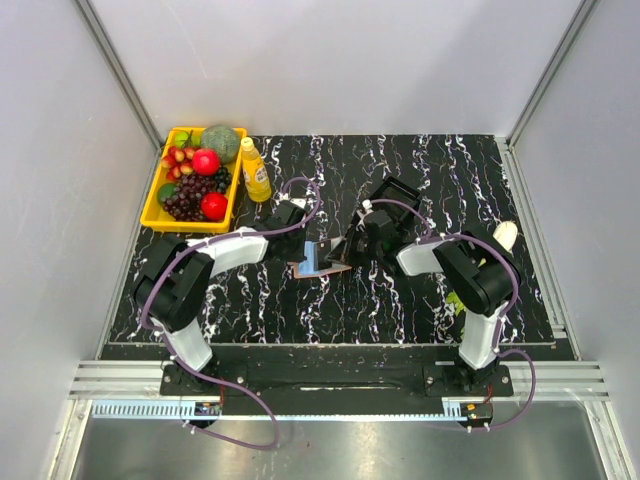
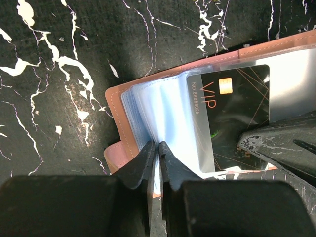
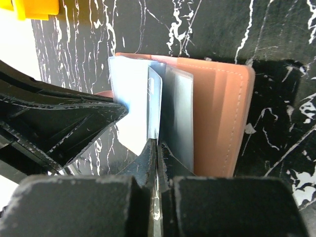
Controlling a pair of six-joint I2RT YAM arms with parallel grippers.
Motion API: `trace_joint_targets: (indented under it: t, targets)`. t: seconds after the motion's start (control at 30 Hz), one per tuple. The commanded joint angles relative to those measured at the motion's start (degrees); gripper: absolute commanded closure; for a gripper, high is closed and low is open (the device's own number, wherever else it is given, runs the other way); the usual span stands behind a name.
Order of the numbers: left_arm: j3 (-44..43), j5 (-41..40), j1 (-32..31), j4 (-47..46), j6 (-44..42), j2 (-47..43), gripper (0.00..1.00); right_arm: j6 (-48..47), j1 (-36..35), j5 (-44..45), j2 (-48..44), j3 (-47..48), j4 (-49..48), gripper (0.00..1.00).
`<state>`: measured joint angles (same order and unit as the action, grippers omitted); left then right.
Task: Put the credit cards into the card holder
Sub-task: Insert the credit card into the card holder.
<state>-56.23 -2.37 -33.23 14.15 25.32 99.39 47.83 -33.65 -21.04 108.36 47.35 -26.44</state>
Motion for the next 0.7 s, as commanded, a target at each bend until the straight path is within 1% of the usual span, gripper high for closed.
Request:
trace_joint_targets:
  t: [0.0,0.13,0.23,0.3,0.37,0.43,0.47,0.53,0.67]
  targets:
    - [3.23,-2.46,0.10,10.10,0.08,5.19,0.88,-2.31,-2.03,0.83,-1.66,-0.68,5.00,0.96]
    - [2.88,-1.67,0.01,10.63,0.08,5.72,0.88,-1.69,-2.03,-1.63,1.23,1.24,4.38,0.95]
    - [3.23,-1.94,0.10,11.16,0.25,5.37,0.85,-1.69,-2.04,-1.47,2.74,2.83,5.69,0.93]
    - [3.84,-2.02,0.10,10.99,0.34,4.67,0.84,-2.04,-2.04,0.29,2.22,2.75,7.01,0.86]
    - [4.37,-2.55,0.01,10.81,0.52,4.23,0.84,-3.18,-2.03,1.35,1.60,2.92,7.89,0.85]
    - [4.72,-2.64,0.01,10.63,0.34,4.14,0.84,-3.62,-2.03,2.31,1.07,3.18,9.03,0.60]
    - [4.64,-2.64,0.10,10.55,0.34,4.05,0.84,-3.80,-2.03,2.32,0.98,3.01,8.86,0.60]
    - [4.46,-2.55,0.01,10.46,0.34,4.05,0.84,-4.32,-2.12,2.14,0.81,3.27,9.29,0.63]
    - [4.11,-2.37,0.01,10.63,-0.18,4.14,0.84,-4.59,-2.12,1.62,0.72,3.36,8.77,0.63]
